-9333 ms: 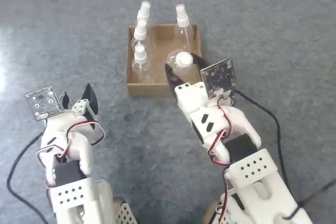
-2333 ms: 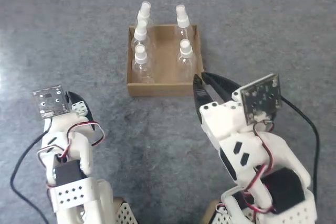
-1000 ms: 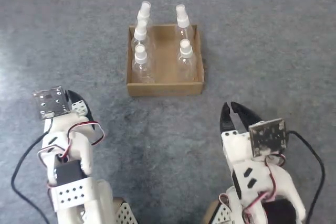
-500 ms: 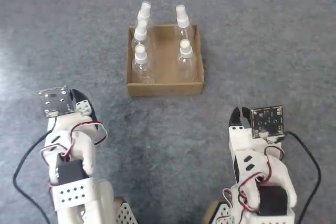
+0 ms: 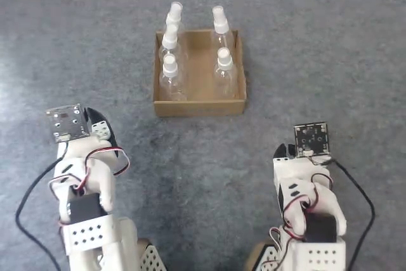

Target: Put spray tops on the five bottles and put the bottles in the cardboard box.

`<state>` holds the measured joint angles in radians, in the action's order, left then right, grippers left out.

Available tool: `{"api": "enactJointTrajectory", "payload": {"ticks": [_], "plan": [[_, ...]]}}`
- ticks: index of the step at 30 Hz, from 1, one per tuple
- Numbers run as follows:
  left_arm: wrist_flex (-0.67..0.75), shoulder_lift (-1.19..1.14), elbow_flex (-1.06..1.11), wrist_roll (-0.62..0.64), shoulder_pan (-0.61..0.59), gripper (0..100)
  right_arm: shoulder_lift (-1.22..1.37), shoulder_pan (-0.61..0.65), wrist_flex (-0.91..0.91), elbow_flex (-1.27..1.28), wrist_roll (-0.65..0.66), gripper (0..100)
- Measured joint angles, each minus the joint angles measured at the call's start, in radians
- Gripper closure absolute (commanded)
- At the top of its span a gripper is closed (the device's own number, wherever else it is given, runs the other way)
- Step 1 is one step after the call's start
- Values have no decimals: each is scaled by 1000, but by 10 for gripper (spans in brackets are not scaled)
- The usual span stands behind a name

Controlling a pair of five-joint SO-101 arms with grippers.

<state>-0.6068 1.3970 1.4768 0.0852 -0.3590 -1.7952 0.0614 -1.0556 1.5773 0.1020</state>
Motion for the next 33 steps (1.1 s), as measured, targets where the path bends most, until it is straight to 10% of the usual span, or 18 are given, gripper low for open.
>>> {"api": "enactJointTrajectory", "payload": {"ticks": [18,33], "plan": [[-155,404,83,34,-11,988,3,0,91,84,6,992],[-235,404,130,-141,241,988,3,0,-135,84,6,992]]}}
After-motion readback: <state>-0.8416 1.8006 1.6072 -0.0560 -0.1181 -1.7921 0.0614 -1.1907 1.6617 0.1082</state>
